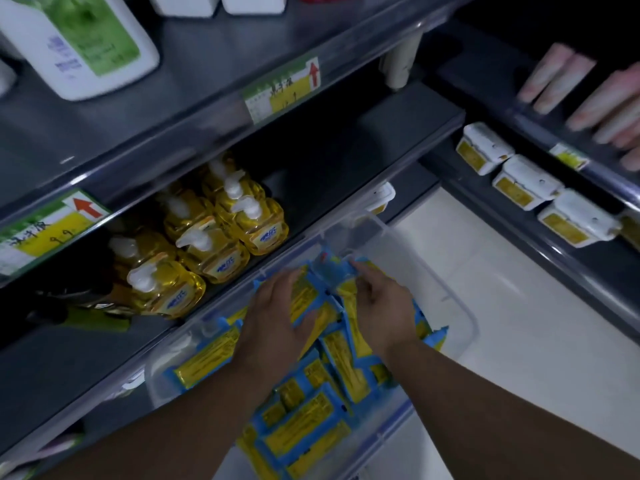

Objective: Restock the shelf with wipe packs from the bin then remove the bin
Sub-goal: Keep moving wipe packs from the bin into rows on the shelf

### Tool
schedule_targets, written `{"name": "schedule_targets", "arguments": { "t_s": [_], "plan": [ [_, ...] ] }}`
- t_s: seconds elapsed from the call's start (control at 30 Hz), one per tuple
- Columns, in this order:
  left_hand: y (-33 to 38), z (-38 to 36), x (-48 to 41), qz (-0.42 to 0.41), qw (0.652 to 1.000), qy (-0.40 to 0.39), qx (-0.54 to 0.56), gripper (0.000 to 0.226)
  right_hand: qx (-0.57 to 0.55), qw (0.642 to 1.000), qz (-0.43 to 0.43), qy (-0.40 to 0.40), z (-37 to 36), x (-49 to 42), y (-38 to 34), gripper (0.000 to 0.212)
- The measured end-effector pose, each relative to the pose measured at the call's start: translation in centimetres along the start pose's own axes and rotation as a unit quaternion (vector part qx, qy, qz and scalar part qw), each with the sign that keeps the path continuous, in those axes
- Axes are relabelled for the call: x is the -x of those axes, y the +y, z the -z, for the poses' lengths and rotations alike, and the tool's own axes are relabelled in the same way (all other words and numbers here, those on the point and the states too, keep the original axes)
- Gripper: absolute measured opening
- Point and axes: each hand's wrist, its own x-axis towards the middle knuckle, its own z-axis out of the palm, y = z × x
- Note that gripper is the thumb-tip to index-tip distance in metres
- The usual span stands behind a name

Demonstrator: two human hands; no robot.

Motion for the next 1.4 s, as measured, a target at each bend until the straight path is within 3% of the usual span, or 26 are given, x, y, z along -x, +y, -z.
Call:
{"name": "schedule_targets", "arguments": {
  "t_s": [0.07, 0.17, 0.3, 0.37, 0.43, 0.57, 0.7, 1.0, 1.2, 1.3, 1.4],
  "plan": [
    [0.8, 0.8, -0.6, 0.021, 0.999, 0.0, 0.04, 0.08, -0.1, 0.993, -0.05, 0.023, 0.6, 0.5, -0.8, 0.036],
    [0.8, 1.5, -1.6, 0.047, 0.996, 0.004, 0.075, 0.081, -0.265, 0.957, -0.123, 0.007, 0.4, 0.7, -1.5, 0.035],
    [0.4, 2.2, -1.8, 0.093, 0.988, -0.017, 0.122, 0.039, -0.311, 0.931, -0.189, -0.029, 0.0, 0.4, -0.5, 0.036],
    [-0.2, 2.1, -1.5, 0.103, 0.986, -0.022, 0.13, 0.023, -0.198, 0.968, -0.15, -0.031, -0.2, -0.2, 0.6, 0.033],
    [-1.0, 1.7, -1.2, 0.107, 0.987, -0.018, 0.116, 0.018, -0.001, 0.993, -0.113, -0.032, 0.0, -0.8, 1.6, 0.037],
    [-2.0, 1.4, -1.0, 0.113, 0.989, 0.021, 0.092, 0.027, 0.215, 0.971, -0.085, -0.064, 0.4, -2.2, 3.8, 0.06],
    [-2.4, 0.9, -1.0, 0.083, 0.993, 0.031, 0.072, 0.029, 0.278, 0.946, -0.117, -0.118, -0.4, -3.2, 4.7, 0.069],
    [-2.9, 1.5, -1.0, 0.082, 0.989, 0.014, 0.122, 0.035, 0.419, 0.901, -0.061, -0.09, -0.9, -2.7, 2.5, 0.044],
    [-1.8, 4.4, 0.0, 0.096, 0.981, 0.046, 0.161, 0.035, 0.18, 0.978, -0.101, 0.026, 0.0, -0.9, -0.6, 0.041],
    [-0.8, 6.4, 1.1, 0.088, 0.981, 0.061, 0.16, 0.03, 0.055, 0.989, -0.129, 0.052, 1.0, 1.0, -3.4, 0.035],
    [0.7, 8.7, 2.6, 0.077, 0.98, 0.074, 0.167, 0.028, -0.128, 0.973, -0.183, 0.063, 2.5, 3.3, -6.8, 0.029]
  ]
}}
